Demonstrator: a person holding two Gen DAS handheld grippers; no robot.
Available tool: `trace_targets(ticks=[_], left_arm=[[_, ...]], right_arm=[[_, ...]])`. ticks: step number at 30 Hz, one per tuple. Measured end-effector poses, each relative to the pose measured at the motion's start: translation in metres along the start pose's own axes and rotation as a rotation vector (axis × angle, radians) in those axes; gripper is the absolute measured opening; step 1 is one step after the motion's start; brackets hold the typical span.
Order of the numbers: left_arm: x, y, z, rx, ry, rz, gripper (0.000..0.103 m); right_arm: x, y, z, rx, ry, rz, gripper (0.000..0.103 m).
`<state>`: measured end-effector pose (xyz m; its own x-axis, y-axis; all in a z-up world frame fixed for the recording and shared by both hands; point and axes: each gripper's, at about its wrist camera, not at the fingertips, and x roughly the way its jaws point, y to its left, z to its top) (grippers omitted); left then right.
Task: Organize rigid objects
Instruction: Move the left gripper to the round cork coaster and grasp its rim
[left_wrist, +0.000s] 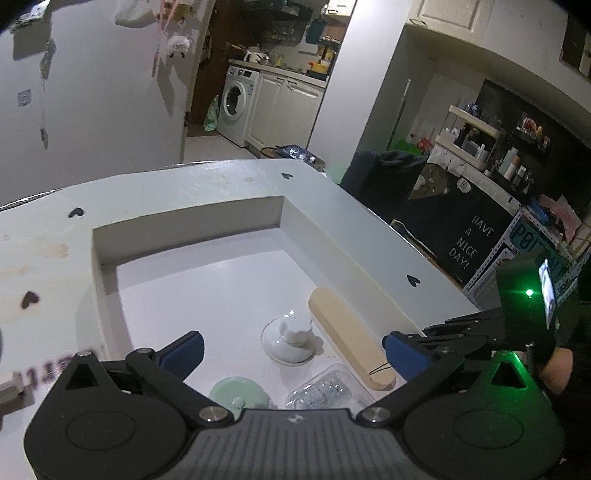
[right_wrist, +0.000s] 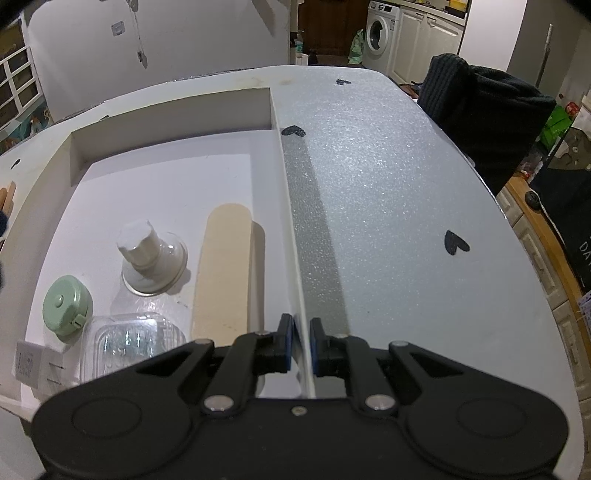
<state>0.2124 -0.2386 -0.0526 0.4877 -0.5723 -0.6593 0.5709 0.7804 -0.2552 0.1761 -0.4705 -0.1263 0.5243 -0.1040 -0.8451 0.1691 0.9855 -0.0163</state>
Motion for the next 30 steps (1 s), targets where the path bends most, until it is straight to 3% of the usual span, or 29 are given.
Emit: trace_targets(ticks=[11, 30], left_arm=[[-0.037, 0.032, -0.016, -0.063, -0.05, 0.103, 0.103], [-0.081, 0.139, -0.048, -0.299, -0.089, 0.349, 0.103]], right_arm=[[0.0, -0.001, -0.001, 0.005, -0.003, 0.0, 0.011], [0.0, -0.001, -0.001, 0.007, -0.003, -0.004, 0.011]])
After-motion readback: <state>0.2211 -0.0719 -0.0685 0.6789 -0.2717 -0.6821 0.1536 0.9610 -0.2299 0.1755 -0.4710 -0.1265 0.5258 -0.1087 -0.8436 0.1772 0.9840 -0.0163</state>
